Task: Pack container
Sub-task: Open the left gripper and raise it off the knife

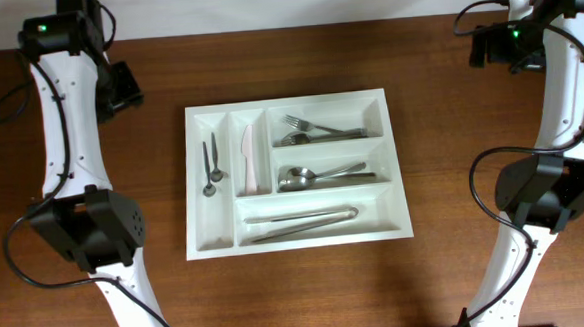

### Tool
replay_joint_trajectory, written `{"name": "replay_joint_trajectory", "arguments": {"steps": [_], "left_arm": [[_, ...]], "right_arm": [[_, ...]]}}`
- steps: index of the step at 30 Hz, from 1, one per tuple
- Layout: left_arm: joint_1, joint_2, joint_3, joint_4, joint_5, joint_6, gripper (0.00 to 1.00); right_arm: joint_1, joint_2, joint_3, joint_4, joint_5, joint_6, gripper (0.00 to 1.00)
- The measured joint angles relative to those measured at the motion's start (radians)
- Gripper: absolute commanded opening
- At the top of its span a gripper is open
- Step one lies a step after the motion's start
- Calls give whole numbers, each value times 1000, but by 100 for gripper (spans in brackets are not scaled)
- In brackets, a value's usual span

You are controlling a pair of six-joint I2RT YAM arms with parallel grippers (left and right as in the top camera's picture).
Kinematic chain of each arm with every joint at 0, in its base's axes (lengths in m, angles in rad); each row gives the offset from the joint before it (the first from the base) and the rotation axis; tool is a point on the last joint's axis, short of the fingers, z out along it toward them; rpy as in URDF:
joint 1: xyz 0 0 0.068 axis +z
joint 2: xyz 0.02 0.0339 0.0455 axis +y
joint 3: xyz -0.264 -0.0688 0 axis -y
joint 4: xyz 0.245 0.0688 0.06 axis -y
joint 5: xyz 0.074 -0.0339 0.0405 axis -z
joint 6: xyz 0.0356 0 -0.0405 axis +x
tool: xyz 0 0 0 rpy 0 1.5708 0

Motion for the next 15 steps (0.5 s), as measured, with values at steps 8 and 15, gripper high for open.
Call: {"name": "replay_joint_trajectory", "arguments": {"steps": [8, 15], "left_arm": [[-1, 0, 0, -18, 1, 1, 99], [-1, 0, 0, -18, 1, 1, 99]], "right_arm": [[0, 0, 0, 0, 0, 0, 99], [0, 0, 0, 0, 0, 0, 99]]}}
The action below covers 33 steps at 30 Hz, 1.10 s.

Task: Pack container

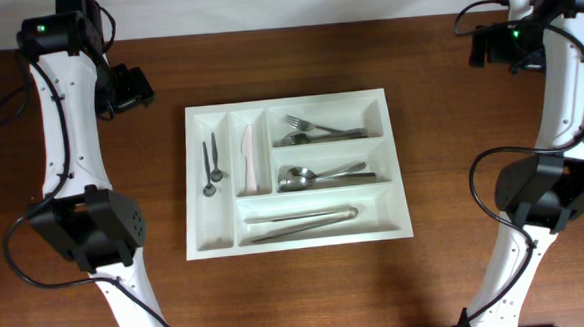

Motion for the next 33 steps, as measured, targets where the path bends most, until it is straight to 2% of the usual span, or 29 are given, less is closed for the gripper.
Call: {"name": "replay_joint_trajectory", "arguments": {"steps": [16, 20, 24, 27, 33], "left_arm": [[0, 0, 0, 26, -19, 0, 99], [-13, -25, -11, 162, 16, 0, 99], [-58, -141, -100, 351, 31, 0, 99], [-101, -283, -225, 495, 39, 0, 99], [-118, -600, -581, 679, 42, 0, 99]], "right_arm": [[0, 0, 0, 0, 0, 0, 99], [0, 0, 0, 0, 0, 0, 99], [0, 0, 0, 0, 0, 0, 99], [0, 0, 0, 0, 0, 0, 99], [0, 0, 0, 0, 0, 0, 99]]}}
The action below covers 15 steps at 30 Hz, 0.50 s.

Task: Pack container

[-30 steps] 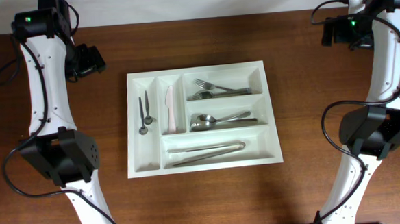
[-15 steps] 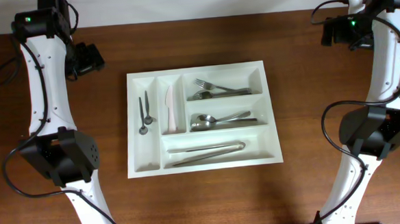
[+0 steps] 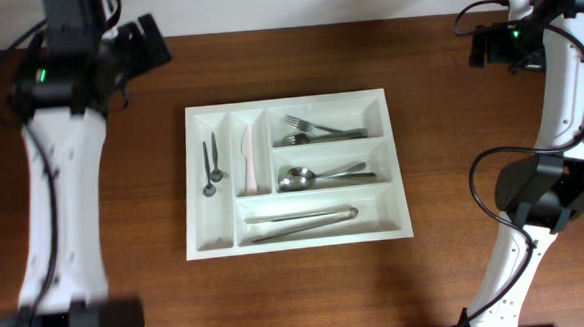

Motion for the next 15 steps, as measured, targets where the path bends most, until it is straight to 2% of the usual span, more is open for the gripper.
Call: {"name": "replay_joint_trajectory", "arguments": {"steps": [11, 15], "left_arm": [[5, -437, -677, 425, -82, 0, 99], [5, -614, -883, 595, -117, 40, 99]], "right_arm": [[0, 0, 0, 0, 0, -1, 99], [0, 0, 0, 0, 0, -1, 99]]}}
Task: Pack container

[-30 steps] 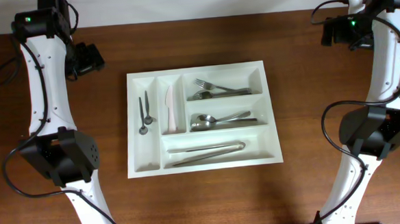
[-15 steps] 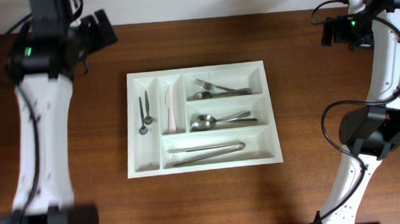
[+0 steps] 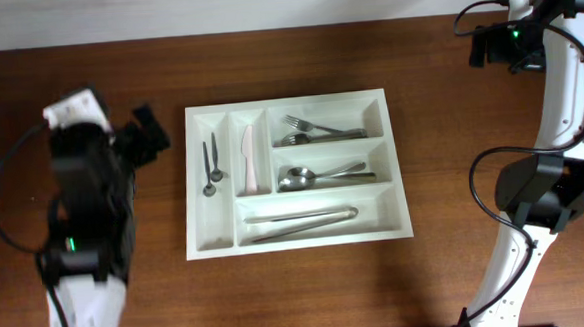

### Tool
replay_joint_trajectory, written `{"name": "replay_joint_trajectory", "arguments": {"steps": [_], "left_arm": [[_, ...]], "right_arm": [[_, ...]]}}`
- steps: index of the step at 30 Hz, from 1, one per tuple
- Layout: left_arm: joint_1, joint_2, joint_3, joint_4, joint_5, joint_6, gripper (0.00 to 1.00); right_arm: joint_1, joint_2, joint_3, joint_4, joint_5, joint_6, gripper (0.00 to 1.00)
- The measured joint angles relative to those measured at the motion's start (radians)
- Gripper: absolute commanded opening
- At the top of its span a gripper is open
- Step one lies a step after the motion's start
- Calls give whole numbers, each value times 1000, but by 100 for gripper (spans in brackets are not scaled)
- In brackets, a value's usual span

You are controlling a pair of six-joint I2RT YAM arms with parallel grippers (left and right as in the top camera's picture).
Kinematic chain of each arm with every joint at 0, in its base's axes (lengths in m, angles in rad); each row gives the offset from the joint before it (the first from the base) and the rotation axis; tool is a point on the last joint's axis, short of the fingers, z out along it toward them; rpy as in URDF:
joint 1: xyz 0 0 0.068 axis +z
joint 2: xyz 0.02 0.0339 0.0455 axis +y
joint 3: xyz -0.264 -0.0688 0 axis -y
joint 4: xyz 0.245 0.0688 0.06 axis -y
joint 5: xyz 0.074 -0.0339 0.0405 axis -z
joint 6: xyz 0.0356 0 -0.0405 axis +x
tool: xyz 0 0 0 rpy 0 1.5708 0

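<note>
A white cutlery tray (image 3: 400,160) lies in the middle of the brown table. It holds two small spoons (image 3: 210,166), a white knife (image 3: 247,158), forks (image 3: 315,130), spoons (image 3: 323,174) and tongs (image 3: 300,223), each in its own compartment. My left arm is blurred and fills the left side, and its gripper (image 3: 151,139) hangs just left of the tray's far left corner. My right gripper (image 3: 488,48) hangs at the far right, well away from the tray. Neither gripper's jaws can be made out, and nothing shows in either.
The right arm's links and cables (image 3: 549,200) run down the right edge of the table. The left arm's body (image 3: 85,224) covers the table to the left of the tray. A pale wall (image 3: 284,2) lines the far edge.
The left arm has moved: its gripper was at the table's far edge, above the tray's left corner, and is now nearer, beside the tray's left rim. The right arm and the cutlery are unchanged.
The left gripper hung to the left of the tray's far corner, then slightly closer to it, then up at the table's far edge, and now sits beside the tray's left rim. The tray's contents and the right arm stayed the same throughout.
</note>
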Motion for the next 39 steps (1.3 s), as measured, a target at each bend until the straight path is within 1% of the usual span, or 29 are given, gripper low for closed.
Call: {"name": "replay_joint_trajectory", "arguments": {"steps": [3, 7, 11, 14, 19, 24, 29, 36, 39], "left_arm": [[0, -137, -154, 122, -7, 74, 99], [0, -278, -307, 211, 25, 204, 99], [0, -420, -445, 213, 75, 316, 99], [0, -524, -528, 183, 101, 358, 99], [0, -693, -646, 125, 157, 389, 99], [0, -818, -730, 86, 201, 399, 99], [0, -909, -770, 33, 224, 399, 99], [0, -983, -816, -13, 238, 400, 99], [0, -1011, -834, -60, 239, 400, 99]], "right_arm": [[0, 0, 0, 0, 0, 0, 99], [0, 0, 0, 0, 0, 0, 99], [0, 0, 0, 0, 0, 0, 99], [0, 0, 0, 0, 0, 0, 99], [0, 0, 0, 0, 0, 0, 99], [0, 0, 0, 0, 0, 0, 99], [0, 0, 0, 0, 0, 0, 99], [0, 0, 0, 0, 0, 0, 99], [0, 0, 0, 0, 0, 0, 99]]}}
